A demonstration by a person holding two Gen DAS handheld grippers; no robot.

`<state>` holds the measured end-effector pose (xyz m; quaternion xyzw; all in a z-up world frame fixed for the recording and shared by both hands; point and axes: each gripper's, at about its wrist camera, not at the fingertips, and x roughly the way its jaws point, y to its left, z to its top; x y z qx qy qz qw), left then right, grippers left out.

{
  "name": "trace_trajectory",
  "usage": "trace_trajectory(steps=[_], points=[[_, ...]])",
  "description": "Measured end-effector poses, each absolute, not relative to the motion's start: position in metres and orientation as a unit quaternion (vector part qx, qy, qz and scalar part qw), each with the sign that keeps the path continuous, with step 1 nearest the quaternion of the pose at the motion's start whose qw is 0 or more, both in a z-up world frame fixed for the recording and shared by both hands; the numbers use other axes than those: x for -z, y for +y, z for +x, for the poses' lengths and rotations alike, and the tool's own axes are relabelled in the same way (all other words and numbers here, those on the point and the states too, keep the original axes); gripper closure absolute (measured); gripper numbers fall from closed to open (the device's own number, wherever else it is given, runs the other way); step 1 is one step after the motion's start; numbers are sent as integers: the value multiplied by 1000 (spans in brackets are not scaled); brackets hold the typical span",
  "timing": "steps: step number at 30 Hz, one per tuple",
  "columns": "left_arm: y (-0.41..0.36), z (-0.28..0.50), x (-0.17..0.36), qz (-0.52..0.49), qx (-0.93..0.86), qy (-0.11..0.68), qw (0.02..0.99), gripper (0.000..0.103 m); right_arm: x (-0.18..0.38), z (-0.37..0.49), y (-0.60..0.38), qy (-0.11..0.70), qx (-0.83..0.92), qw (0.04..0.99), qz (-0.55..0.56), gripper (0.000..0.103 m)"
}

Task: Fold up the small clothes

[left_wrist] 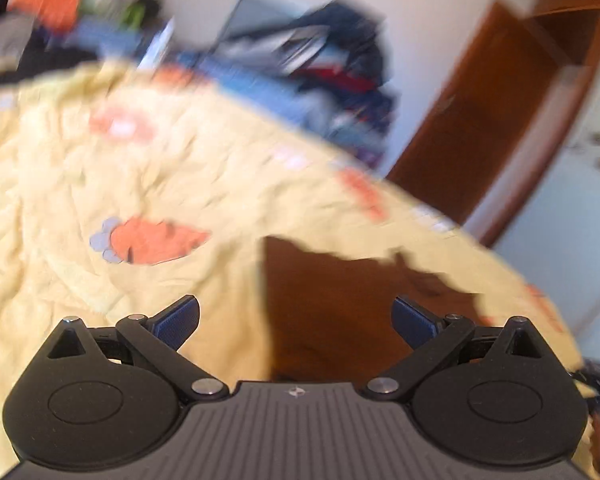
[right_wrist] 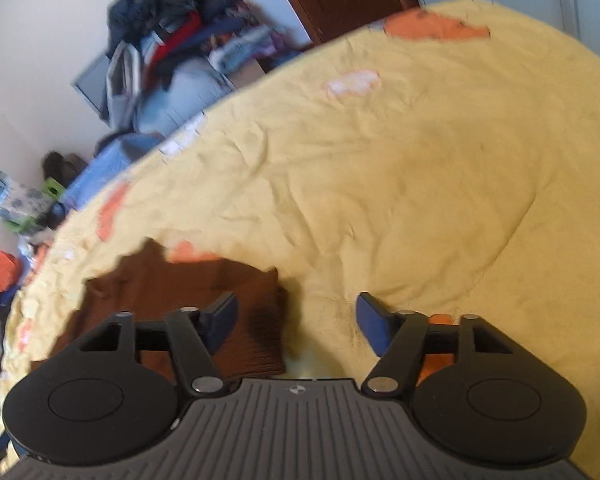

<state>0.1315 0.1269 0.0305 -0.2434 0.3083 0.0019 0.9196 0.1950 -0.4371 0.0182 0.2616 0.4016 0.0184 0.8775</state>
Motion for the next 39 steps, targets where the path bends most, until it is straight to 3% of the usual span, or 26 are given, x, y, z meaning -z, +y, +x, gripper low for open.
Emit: trace_trajectory(steps=[3,4,5,6,10,14,17,18,20,21,22,23,25,26,27,29,30,31,34,35,36,37,38,39], points=[[136,177,-13,-282,19,356,891,4,-17,206,-423,398,-42,877,265,39],[133,185,-12,-273,21,352,895,13,-16,209,-415,401,-53,877,261,44],[127,193,-12,-256,32,358,897,31,-15,212,-407,405,-62,877,252,68],[121,203,-12,-240,43,374,895,89,-14,217,-401,413,-65,877,236,83],[103,206,-21,-133,36,360,923,89,-29,213,-393,377,-77,898,214,85],[96,196,-4,-63,25,336,939,90,-6,216,-405,381,-56,896,223,87],[90,188,-12,-49,23,331,942,86,-6,209,-401,373,-53,895,240,71],[91,183,-17,-49,19,330,942,80,-9,205,-401,373,-50,893,245,61],[96,163,-28,-55,3,326,944,57,-17,188,-400,367,-53,894,251,47],[100,149,-32,-62,-3,320,946,25,-22,176,-399,362,-61,896,249,39],[106,131,-33,-79,-3,310,947,3,-26,164,-398,360,-73,897,244,35],[111,114,-33,-100,14,300,948,1,-27,150,-396,364,-85,896,239,33],[115,96,-24,-124,56,318,938,1,-21,129,-389,385,-97,891,220,33],[113,93,-16,-126,59,339,930,2,-15,122,-385,397,-100,887,212,38],[109,92,-9,-115,55,351,928,5,-14,113,-379,386,-106,896,193,55],[92,87,-6,-36,28,332,942,43,-12,108,-366,397,-111,898,154,90],[87,88,-7,-10,8,329,944,82,-12,108,-365,399,-112,896,158,92],[92,91,-7,-24,12,331,943,91,-13,108,-367,394,-109,899,156,92],[102,91,-8,-42,27,338,940,89,-5,111,-391,392,-96,890,213,94],[103,85,-11,-47,28,346,937,89,-4,109,-394,395,-95,885,229,90],[106,79,-14,-65,34,353,933,87,-6,104,-392,394,-97,883,235,75],[111,71,-16,-91,45,363,926,82,-9,95,-391,391,-104,882,241,67],[118,61,-18,-122,60,373,918,75,-13,85,-391,391,-109,880,248,41],[127,50,-18,-157,75,381,908,52,-15,73,-395,389,-124,873,268,23]])
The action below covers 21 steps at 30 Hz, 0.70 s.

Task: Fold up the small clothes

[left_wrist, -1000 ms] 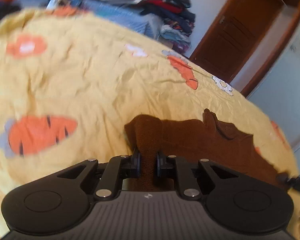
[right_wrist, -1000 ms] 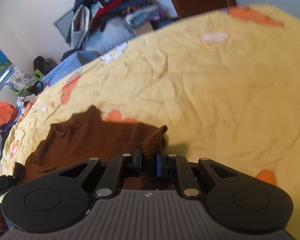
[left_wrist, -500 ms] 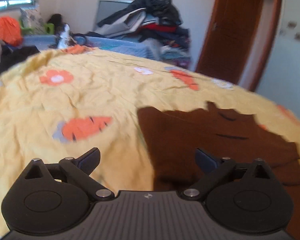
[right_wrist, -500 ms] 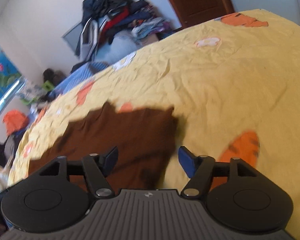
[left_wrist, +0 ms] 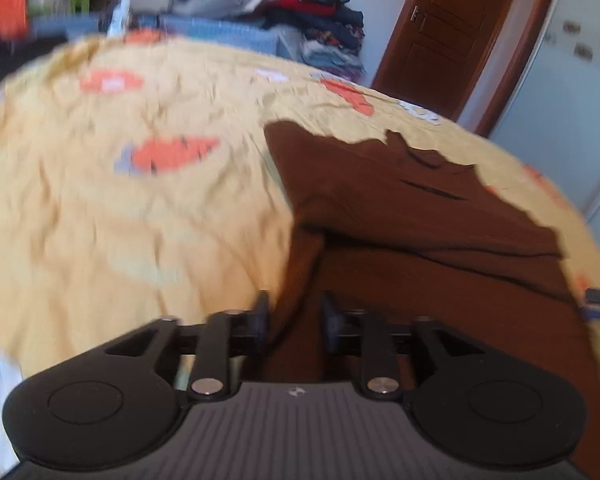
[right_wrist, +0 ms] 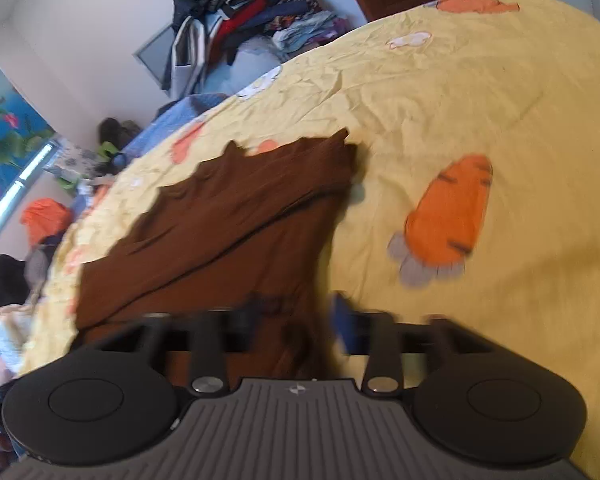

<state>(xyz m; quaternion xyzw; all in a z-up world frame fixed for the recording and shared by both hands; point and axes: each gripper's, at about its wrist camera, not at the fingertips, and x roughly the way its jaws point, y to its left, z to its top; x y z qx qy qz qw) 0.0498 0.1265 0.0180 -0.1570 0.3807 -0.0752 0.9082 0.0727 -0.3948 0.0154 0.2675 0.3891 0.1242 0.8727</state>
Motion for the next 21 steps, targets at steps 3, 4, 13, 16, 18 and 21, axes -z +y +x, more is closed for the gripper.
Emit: trace_trajectory(steps=[3,4,13,16,18,21], points=[[154,8,-9,-271,124,376,877,15,-9,36,-411,406,-194,825,341,24],[162,-3,-5,-308,141,377,862,15,-4,25,-416,416,-199,813,355,24],[164,4,8,-393,178,407,805,46,9,9,-411,454,-215,769,396,83],[157,16,9,-346,137,447,813,99,11,10,-402,466,-196,786,355,93],[161,11,3,-346,140,446,814,99,-5,0,-409,433,-186,811,347,93],[165,2,1,-336,152,444,817,99,0,-10,-438,420,-154,814,370,93]])
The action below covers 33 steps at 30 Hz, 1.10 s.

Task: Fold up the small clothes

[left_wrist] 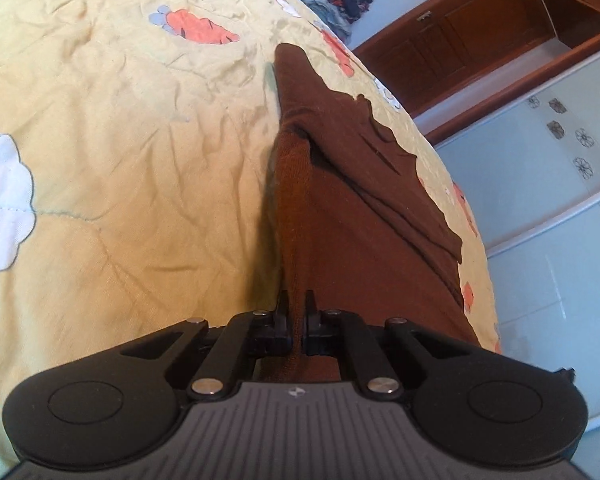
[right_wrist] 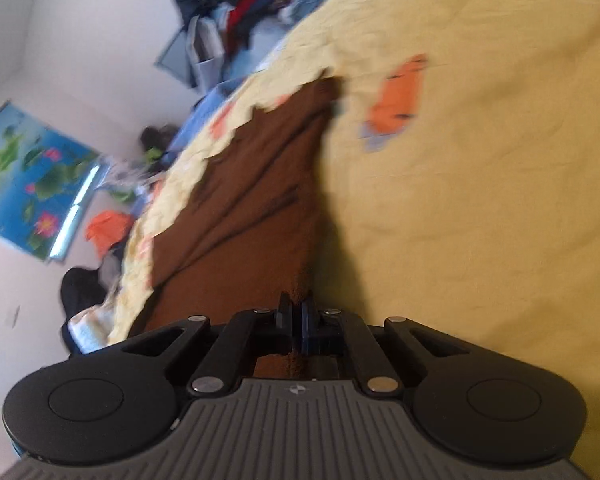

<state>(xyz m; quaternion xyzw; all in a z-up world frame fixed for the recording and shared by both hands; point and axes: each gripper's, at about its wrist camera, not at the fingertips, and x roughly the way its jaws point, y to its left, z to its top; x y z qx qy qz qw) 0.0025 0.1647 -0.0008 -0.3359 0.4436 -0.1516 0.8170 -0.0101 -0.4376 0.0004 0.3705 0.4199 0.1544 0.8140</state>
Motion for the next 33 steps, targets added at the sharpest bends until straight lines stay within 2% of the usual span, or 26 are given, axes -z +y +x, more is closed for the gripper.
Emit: trace_trajectory(steps=[2,4,5,6,7,8,10,12,13,14,15,16,17,20,23,25,26,27,28,29,30,31,32,33], points=[[167,1,9,-328,141,454,816,99,13,-10,-439,440,-154,796,387,92],[174,-4,14,-356,150,456,801,97,15,-14,-432,445,-166,785,398,84],[177,-8,15,-369,154,464,791,95,13,-18,-428,447,-175,782,397,72],[180,-13,16,-379,162,470,781,89,12,-23,-423,450,-191,777,397,59],[182,-20,17,-390,175,473,771,78,12,-28,-419,452,-208,771,397,55],[183,-30,18,-400,190,471,762,72,11,-36,-414,456,-222,767,392,51],[182,-49,19,-416,214,462,753,42,11,-52,-406,469,-241,754,392,51],[178,-64,20,-428,221,449,753,36,13,-66,-398,477,-256,739,401,55],[176,-68,20,-428,217,442,758,37,12,-71,-395,478,-259,740,396,59],[172,-71,18,-421,212,437,766,39,12,-75,-388,483,-256,741,391,72],[169,-71,17,-406,204,441,774,60,13,-77,-385,491,-253,741,382,94],[167,-69,17,-387,187,457,778,96,12,-79,-385,500,-243,749,361,95],[167,-68,18,-378,176,470,778,101,10,-82,-389,491,-240,759,354,95],[177,-74,20,-376,180,472,777,100,6,-90,-416,470,-207,781,355,95],[179,-81,26,-392,196,485,757,98,15,-95,-428,474,-207,762,390,92],[174,-89,32,-415,218,499,729,87,19,-100,-415,490,-233,741,396,75],[170,-95,36,-430,231,501,715,82,20,-105,-408,489,-256,731,402,57],[166,-102,38,-442,242,497,706,72,19,-108,-401,480,-278,726,407,49],[161,-109,39,-451,247,491,703,70,18,-111,-394,477,-288,726,404,48],[156,-113,39,-448,248,488,707,70,16,-113,-389,479,-286,729,395,54],[150,-117,36,-437,244,483,719,72,16,-114,-385,484,-277,734,388,70],[145,-119,32,-418,236,486,730,87,17,-113,-382,493,-273,732,383,87],[142,-119,29,-395,224,496,740,99,18,-113,-379,504,-270,732,371,91],[142,-119,27,-381,217,500,746,98,14,-115,-380,504,-265,742,352,91]])
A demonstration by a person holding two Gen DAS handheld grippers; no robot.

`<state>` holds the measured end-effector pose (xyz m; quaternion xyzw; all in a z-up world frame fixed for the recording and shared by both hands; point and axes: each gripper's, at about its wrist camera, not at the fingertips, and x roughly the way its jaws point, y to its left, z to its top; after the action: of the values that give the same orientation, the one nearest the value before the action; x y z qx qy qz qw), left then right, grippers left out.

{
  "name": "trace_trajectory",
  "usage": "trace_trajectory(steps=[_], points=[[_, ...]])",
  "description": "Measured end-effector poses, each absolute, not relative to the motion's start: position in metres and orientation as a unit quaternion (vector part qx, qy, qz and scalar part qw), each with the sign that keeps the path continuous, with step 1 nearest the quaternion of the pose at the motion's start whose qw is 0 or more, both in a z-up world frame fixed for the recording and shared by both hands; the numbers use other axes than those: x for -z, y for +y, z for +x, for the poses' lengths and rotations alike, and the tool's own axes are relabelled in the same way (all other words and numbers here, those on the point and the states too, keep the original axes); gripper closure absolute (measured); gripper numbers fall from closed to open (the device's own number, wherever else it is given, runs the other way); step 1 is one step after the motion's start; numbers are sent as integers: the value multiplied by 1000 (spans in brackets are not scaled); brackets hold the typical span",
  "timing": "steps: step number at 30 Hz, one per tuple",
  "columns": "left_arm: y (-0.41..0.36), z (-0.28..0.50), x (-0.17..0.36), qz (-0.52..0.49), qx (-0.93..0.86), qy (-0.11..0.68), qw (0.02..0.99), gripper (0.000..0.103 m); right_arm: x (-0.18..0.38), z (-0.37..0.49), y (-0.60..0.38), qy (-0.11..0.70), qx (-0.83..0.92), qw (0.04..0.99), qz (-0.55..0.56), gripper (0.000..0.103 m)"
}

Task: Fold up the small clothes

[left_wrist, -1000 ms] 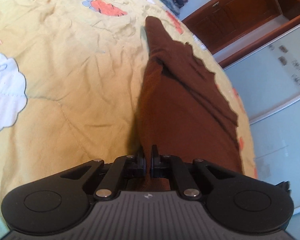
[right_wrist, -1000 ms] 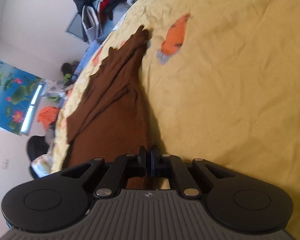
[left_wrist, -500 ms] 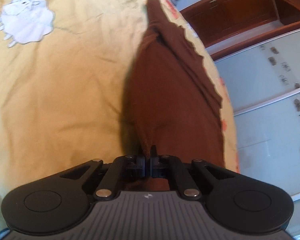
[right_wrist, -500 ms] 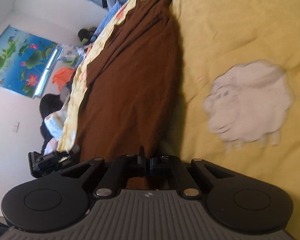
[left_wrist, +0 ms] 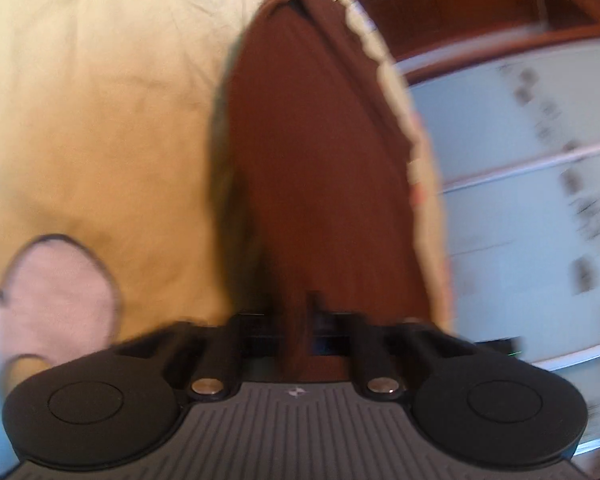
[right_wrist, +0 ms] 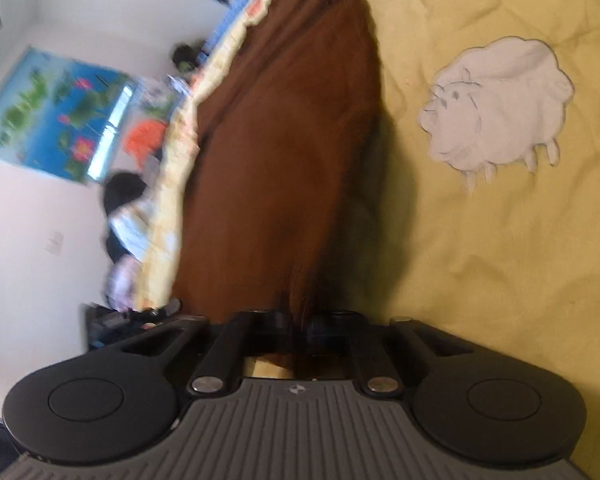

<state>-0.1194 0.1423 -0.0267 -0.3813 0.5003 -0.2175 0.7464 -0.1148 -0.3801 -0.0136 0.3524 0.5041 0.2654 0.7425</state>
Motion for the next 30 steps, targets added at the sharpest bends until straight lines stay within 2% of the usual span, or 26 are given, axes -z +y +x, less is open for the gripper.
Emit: trace_trajectory(steps=[4,7,8,9,10,11,12,14,15,16,19,22,26,30], points=[[160,-128,15,-342,202,511,763,99,2,-134,-408,500,-238,768,323,94],[166,-124,18,-347,211,517,754,97,12,-137,-415,501,-242,756,346,98],[166,-120,15,-334,221,525,751,97,13,-135,-413,502,-242,756,344,95],[167,-115,10,-321,228,533,749,95,10,-132,-411,505,-244,756,339,83],[172,-105,2,-312,222,538,751,94,5,-128,-411,505,-244,758,333,77],[179,-95,-7,-305,216,534,758,92,-4,-121,-414,498,-237,769,324,55],[187,-84,-21,-295,210,517,776,87,-15,-112,-416,482,-227,787,312,38],[195,-50,-49,-254,185,471,824,64,-38,-84,-422,447,-217,822,279,38],[194,-29,-63,-230,169,447,848,40,-48,-64,-420,434,-212,838,255,38],[190,-5,-77,-204,157,416,872,30,-58,-41,-417,422,-208,851,233,38],[161,69,-104,-139,153,342,917,30,-77,40,-394,388,-227,877,170,38],[117,147,-108,-100,174,313,928,30,-77,130,-370,384,-233,882,141,38],[51,242,-87,-27,192,341,920,31,-60,237,-343,401,-200,885,128,39],[1,303,-64,29,197,368,908,32,-38,304,-316,421,-183,880,122,39]])
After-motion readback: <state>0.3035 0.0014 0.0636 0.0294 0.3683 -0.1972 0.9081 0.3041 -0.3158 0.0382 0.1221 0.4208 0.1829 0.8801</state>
